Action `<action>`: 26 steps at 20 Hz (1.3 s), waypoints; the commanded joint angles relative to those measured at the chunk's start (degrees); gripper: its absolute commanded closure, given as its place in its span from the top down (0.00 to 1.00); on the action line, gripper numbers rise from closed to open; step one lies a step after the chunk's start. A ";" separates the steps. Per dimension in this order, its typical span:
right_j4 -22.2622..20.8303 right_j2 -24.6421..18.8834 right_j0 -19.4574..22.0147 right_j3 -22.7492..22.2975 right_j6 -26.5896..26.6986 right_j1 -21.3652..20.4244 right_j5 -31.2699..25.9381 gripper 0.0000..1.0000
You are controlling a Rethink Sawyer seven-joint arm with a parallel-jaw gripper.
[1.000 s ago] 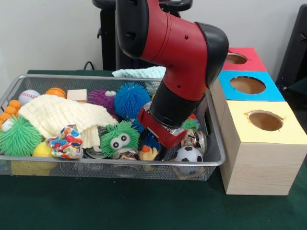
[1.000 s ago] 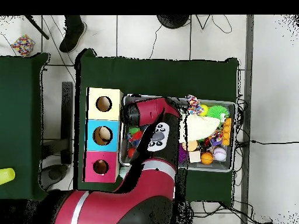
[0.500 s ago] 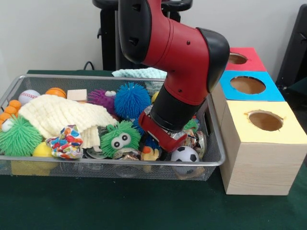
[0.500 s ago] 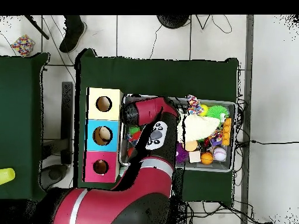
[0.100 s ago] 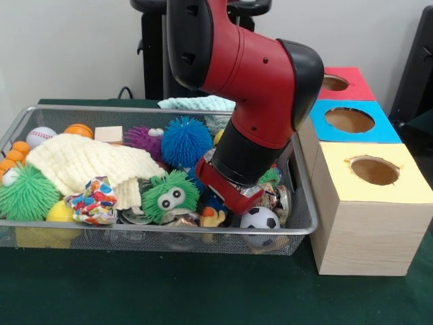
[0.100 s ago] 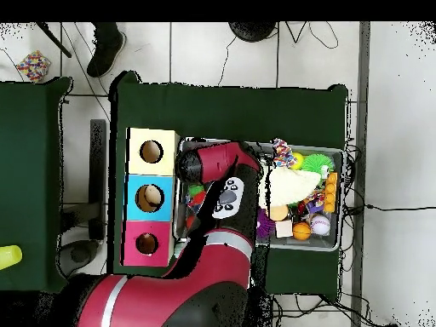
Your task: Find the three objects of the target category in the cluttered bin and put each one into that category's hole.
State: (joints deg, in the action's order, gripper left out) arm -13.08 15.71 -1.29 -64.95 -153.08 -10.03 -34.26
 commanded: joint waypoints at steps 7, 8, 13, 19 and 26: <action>3.11 -6.75 1.89 -0.24 -1.17 4.23 -2.70 0.00; 3.48 -6.30 1.71 -0.06 -2.50 4.31 -2.04 0.00; 4.20 -6.15 1.82 0.12 -2.08 3.19 -3.74 0.00; 4.47 -5.22 0.70 -2.04 -0.95 -1.00 -7.81 0.00; 4.89 -4.31 -0.42 -4.36 1.04 -6.84 -13.66 0.00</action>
State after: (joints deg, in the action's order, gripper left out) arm -10.55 15.50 -1.25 -64.94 -153.08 -12.34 -38.62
